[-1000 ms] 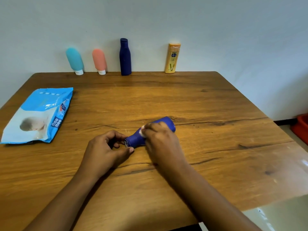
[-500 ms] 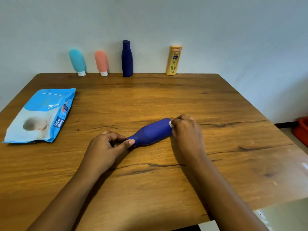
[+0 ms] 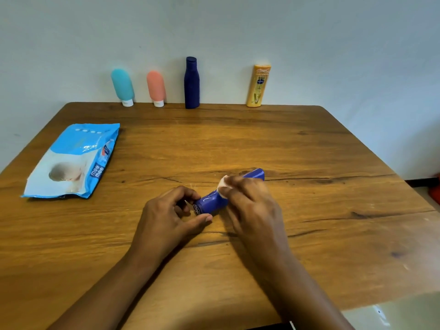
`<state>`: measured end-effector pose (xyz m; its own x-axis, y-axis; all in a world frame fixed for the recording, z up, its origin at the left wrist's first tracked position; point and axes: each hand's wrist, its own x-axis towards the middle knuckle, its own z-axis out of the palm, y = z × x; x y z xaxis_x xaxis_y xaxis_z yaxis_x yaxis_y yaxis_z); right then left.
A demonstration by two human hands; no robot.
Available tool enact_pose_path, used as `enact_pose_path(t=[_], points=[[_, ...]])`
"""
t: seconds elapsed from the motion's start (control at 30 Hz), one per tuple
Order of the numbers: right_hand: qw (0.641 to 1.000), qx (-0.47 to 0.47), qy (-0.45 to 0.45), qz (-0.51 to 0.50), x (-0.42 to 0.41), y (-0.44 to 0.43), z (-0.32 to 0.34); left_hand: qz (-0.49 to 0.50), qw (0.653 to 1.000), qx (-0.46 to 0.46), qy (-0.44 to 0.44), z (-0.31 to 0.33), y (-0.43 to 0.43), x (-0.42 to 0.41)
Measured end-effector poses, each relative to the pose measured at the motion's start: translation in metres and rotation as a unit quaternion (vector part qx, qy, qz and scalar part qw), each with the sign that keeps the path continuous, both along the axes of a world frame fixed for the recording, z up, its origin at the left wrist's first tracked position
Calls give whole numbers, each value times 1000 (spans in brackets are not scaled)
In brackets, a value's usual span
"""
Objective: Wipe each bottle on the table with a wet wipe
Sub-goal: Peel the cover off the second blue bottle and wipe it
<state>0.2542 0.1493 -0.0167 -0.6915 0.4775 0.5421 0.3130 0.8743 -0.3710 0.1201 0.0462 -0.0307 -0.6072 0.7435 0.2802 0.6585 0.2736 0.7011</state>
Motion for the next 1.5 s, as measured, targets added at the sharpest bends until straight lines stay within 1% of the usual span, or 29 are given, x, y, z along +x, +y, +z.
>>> enact_pose_path(t=[0.1,0.13,0.17,0.27,0.3,0.4,0.43,0.47,0.6,0.67,0.73,0.77,0.83,0.93,0.97,1.0,1.03,1.1,1.17,1.23,1.3,1.37,1.43,1.5], points=[[994,55,-84,47,-5,-19,-8,-30,998,46,18,-4,0,-1],[992,66,-100,48,-5,-18,-10,-37,998,52,24,-5,0,-2],[992,64,-105,30,-4,-14,-10,-39,998,50,27,-5,0,-1],[994,7,-92,-59,-4,-2,-2,-37,998,37,37,-3,1,2],[993,10,-96,-60,-6,-4,0,-41,998,38,39,-3,2,3],[990,49,-132,18,-8,-27,-1,-65,996,62,26,-1,1,3],[989,49,-135,26,-7,-28,-2,-71,995,68,28,-1,1,3],[990,44,-129,15,-6,-24,-3,-74,994,69,33,-1,0,3],[990,6,-108,-89,-6,-2,-2,-57,996,58,36,-3,3,4],[991,29,-114,-71,-9,-14,-2,-56,996,60,35,-3,4,2],[990,59,-128,-7,-9,-29,-6,-59,995,69,36,-4,3,1],[990,57,-132,11,-7,-31,-7,-58,995,75,33,-4,3,0],[991,46,-126,-4,-1,-16,-8,-47,995,81,18,-5,1,-1],[992,-3,-91,-92,9,20,-5,-49,995,80,24,-5,1,0],[991,-23,-79,-105,10,27,-3,-53,995,81,29,-4,2,0],[991,-32,-71,-106,10,28,-1,-55,995,81,33,-4,2,0],[993,-22,-70,-96,7,24,0,-56,994,81,36,-4,2,0],[995,11,-90,-51,3,4,-3,-53,995,80,41,-4,3,-2],[994,16,-108,-14,5,-7,-7,-53,995,77,44,-4,2,-2],[996,-4,-79,-42,13,11,-8,-60,994,76,49,-4,2,-2],[993,-54,-52,-93,20,37,-6,-67,993,78,58,-5,2,-3],[991,-68,-39,-109,22,46,-4,-67,993,81,57,-5,2,-3],[995,-38,-47,-83,11,25,-4,-61,993,85,48,-5,2,-3],[998,-1,-64,-22,3,-5,-9,-60,993,89,41,-4,3,-3]])
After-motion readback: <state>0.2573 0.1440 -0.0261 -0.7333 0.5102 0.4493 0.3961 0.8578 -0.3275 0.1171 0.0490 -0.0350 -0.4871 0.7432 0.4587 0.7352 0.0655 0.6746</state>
